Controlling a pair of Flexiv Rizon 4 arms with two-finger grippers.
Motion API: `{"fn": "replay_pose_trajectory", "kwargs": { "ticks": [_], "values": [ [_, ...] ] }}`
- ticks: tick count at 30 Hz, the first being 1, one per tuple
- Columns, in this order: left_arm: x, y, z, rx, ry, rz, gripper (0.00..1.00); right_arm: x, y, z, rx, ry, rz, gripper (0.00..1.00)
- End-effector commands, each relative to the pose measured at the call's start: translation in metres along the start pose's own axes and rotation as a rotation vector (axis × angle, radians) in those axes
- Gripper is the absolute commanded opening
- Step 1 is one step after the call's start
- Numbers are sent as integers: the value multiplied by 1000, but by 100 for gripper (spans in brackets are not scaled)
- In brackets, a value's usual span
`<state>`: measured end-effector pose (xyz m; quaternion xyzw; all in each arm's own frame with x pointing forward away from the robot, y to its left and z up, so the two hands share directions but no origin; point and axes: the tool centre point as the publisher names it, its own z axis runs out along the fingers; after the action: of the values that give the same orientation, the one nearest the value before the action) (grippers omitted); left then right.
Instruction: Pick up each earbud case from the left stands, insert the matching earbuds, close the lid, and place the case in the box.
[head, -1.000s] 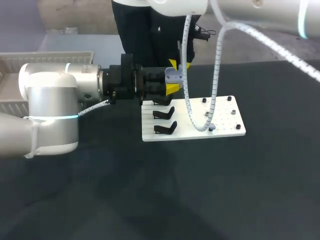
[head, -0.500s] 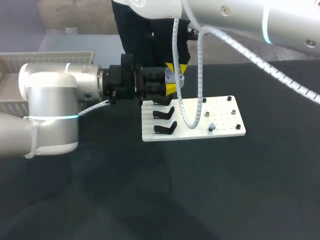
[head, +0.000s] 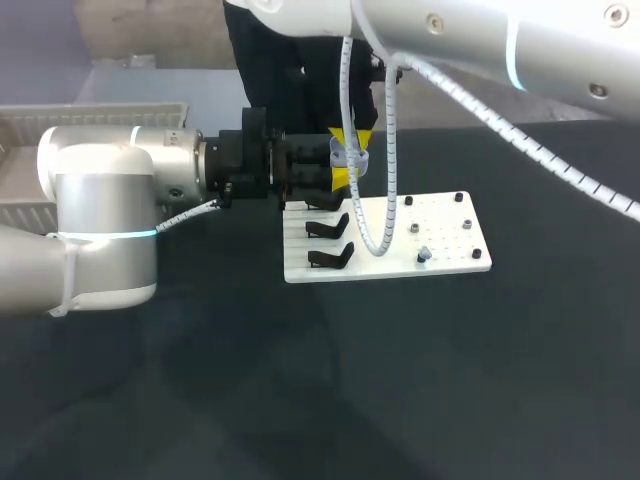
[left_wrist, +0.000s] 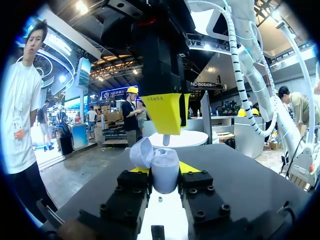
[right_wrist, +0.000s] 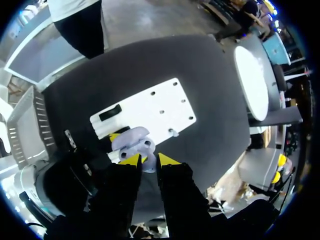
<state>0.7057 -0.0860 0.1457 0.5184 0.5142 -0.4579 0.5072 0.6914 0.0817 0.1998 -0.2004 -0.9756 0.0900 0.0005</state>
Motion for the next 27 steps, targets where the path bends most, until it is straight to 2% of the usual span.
{"fn": "replay_pose_trajectory", "kwargs": {
  "ticks": [1, 27],
  "values": [
    [0, 1, 0, 1, -1, 1, 0, -1, 1, 0, 4, -1, 2, 0],
    [0, 1, 0, 1, -1, 1, 0, -8, 3, 7, 22, 10, 8, 0]
  ]
}}
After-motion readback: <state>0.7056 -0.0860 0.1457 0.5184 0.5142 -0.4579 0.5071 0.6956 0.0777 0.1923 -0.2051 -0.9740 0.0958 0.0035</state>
